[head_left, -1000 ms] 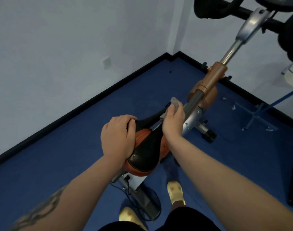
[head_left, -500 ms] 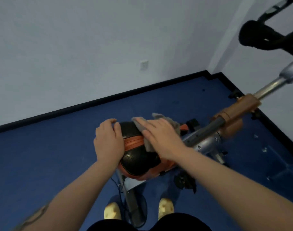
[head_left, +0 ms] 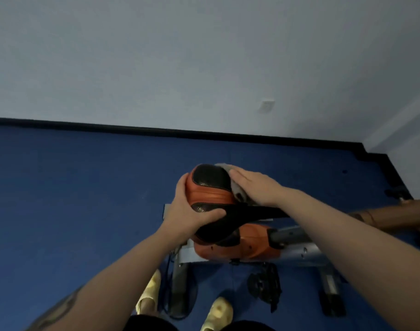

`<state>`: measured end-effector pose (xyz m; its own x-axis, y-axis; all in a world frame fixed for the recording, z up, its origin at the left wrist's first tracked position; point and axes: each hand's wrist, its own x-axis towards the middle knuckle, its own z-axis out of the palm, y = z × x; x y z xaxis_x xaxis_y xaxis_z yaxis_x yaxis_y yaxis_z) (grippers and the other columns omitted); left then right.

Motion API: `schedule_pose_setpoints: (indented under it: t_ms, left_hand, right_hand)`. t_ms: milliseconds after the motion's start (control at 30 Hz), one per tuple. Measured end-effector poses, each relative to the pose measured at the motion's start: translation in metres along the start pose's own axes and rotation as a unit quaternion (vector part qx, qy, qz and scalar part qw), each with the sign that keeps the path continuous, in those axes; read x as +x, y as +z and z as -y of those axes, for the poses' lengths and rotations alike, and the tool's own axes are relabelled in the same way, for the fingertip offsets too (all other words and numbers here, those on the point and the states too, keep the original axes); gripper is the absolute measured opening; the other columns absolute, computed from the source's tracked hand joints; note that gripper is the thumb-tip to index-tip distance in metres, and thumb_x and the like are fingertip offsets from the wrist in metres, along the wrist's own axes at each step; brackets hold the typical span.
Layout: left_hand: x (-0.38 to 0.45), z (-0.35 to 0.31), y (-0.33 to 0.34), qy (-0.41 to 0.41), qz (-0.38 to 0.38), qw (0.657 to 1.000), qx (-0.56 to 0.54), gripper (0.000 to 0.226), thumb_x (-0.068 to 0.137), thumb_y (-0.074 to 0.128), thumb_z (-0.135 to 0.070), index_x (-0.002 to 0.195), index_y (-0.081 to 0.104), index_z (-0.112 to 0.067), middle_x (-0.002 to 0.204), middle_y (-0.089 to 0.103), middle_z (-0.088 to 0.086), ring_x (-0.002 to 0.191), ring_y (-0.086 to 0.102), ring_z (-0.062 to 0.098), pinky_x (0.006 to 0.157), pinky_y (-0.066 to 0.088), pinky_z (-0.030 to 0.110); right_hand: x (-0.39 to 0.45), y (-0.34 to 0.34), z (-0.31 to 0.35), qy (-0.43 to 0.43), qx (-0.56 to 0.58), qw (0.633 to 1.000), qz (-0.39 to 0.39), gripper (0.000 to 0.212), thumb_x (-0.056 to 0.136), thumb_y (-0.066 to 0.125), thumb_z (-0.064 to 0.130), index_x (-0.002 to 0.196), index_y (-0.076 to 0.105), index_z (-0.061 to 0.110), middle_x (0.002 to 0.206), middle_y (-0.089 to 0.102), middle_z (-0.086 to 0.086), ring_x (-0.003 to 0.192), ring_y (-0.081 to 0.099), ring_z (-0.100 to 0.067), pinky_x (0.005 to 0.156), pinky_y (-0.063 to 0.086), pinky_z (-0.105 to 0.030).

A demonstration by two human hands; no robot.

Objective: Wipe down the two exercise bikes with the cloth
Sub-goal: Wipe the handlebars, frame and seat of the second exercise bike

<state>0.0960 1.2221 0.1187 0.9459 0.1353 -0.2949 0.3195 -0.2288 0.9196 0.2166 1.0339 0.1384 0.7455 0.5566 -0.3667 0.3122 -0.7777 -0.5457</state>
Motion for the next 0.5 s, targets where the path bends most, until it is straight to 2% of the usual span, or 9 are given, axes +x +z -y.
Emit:
schedule_pose_setpoints:
  t_ms: [67, 133, 167, 233, 300, 333, 400, 433, 500]
  left_hand:
    - [0.002, -0.001, 0.0, -0.005, -0.005, 1.0, 0.015, 0.127, 0.042, 0.083, -0.062, 0.147, 0.017, -0.038, 0.13, 0.05, -0.011, 0.113, 0.056, 0.008, 0.098, 0.048, 0.033]
    - [0.002, -0.001, -0.001, -0.003, -0.008, 1.0, 0.019, 0.124, 0.044, 0.082, -0.061, 0.147, 0.018, -0.037, 0.126, 0.052, -0.015, 0.112, 0.056, 0.006, 0.098, 0.048, 0.032]
    - [0.001, -0.001, -0.001, 0.0, -0.008, 1.0, 0.019, 0.123, 0.045, 0.083, -0.059, 0.147, 0.018, -0.037, 0.123, 0.051, -0.02, 0.111, 0.056, 0.001, 0.094, 0.049, 0.027]
    - [0.0, -0.001, 0.0, 0.006, -0.001, 1.0, 0.015, 0.12, 0.052, 0.087, -0.051, 0.148, 0.016, -0.036, 0.121, 0.047, -0.027, 0.108, 0.053, -0.009, 0.085, 0.045, 0.014]
    - [0.002, -0.001, 0.0, 0.002, 0.007, 1.0, 0.01, 0.116, 0.059, 0.09, -0.044, 0.148, 0.016, -0.035, 0.125, 0.049, -0.02, 0.109, 0.053, -0.006, 0.084, 0.044, 0.014]
    - [0.003, -0.003, -0.002, -0.001, 0.01, 1.0, 0.008, 0.115, 0.061, 0.09, -0.041, 0.149, 0.015, -0.034, 0.128, 0.05, -0.016, 0.11, 0.054, -0.003, 0.086, 0.045, 0.016]
    - [0.004, -0.004, -0.003, -0.008, 0.018, 1.0, 0.003, 0.116, 0.061, 0.09, -0.04, 0.149, 0.014, -0.032, 0.129, 0.051, -0.01, 0.111, 0.056, 0.002, 0.089, 0.047, 0.021]
    - [0.003, -0.004, -0.003, -0.017, 0.018, 1.0, 0.007, 0.117, 0.06, 0.09, -0.042, 0.149, 0.015, -0.03, 0.129, 0.051, -0.009, 0.112, 0.056, 0.006, 0.093, 0.048, 0.025]
    - [-0.001, -0.003, -0.001, -0.044, 0.004, 0.998, 0.04, 0.116, 0.053, 0.089, -0.054, 0.145, 0.025, -0.022, 0.125, 0.055, -0.006, 0.111, 0.058, 0.011, 0.096, 0.05, 0.033]
  right_hand:
    - [0.024, -0.001, 0.018, 0.005, 0.043, 0.999, 0.007, 0.044, 0.104, 0.012, 0.048, 0.138, 0.039, 0.048, 0.147, 0.045, 0.007, 0.133, 0.042, -0.02, 0.109, 0.031, -0.043]
    - [0.035, 0.009, 0.047, -0.05, 0.039, 0.998, -0.019, 0.041, 0.103, 0.015, 0.046, 0.127, 0.048, 0.05, 0.139, 0.05, 0.016, 0.129, 0.044, -0.013, 0.107, 0.034, -0.045]
    - [0.034, 0.015, 0.053, -0.094, 0.013, 0.995, -0.043, 0.038, 0.101, 0.018, 0.05, 0.124, 0.048, 0.054, 0.136, 0.049, 0.02, 0.129, 0.042, -0.009, 0.104, 0.036, -0.044]
    - [0.024, 0.02, 0.047, -0.176, -0.027, 0.982, -0.054, 0.035, 0.1, 0.024, 0.053, 0.129, 0.043, 0.057, 0.145, 0.037, 0.02, 0.135, 0.031, -0.008, 0.105, 0.032, -0.042]
    - [0.02, 0.013, 0.036, -0.236, -0.017, 0.971, -0.018, 0.038, 0.104, 0.031, 0.043, 0.14, 0.041, 0.046, 0.152, 0.033, 0.012, 0.14, 0.027, -0.011, 0.113, 0.024, -0.037]
    - [0.027, 0.009, 0.036, -0.228, -0.004, 0.974, -0.008, 0.037, 0.105, 0.031, 0.037, 0.139, 0.045, 0.04, 0.15, 0.038, 0.01, 0.138, 0.031, -0.011, 0.114, 0.024, -0.035]
    - [0.045, 0.003, 0.053, -0.134, 0.014, 0.991, 0.003, 0.036, 0.105, 0.027, 0.037, 0.123, 0.058, 0.039, 0.135, 0.052, 0.012, 0.126, 0.045, -0.013, 0.109, 0.033, -0.038]
    - [0.05, 0.003, 0.066, -0.092, -0.01, 0.996, 0.014, 0.037, 0.104, 0.026, 0.039, 0.112, 0.062, 0.04, 0.126, 0.056, 0.013, 0.119, 0.049, -0.015, 0.104, 0.037, -0.041]
    - [0.054, 0.01, 0.079, -0.122, -0.144, 0.982, 0.024, 0.036, 0.099, 0.027, 0.046, 0.102, 0.062, 0.041, 0.116, 0.056, 0.012, 0.113, 0.049, -0.018, 0.095, 0.041, -0.044]
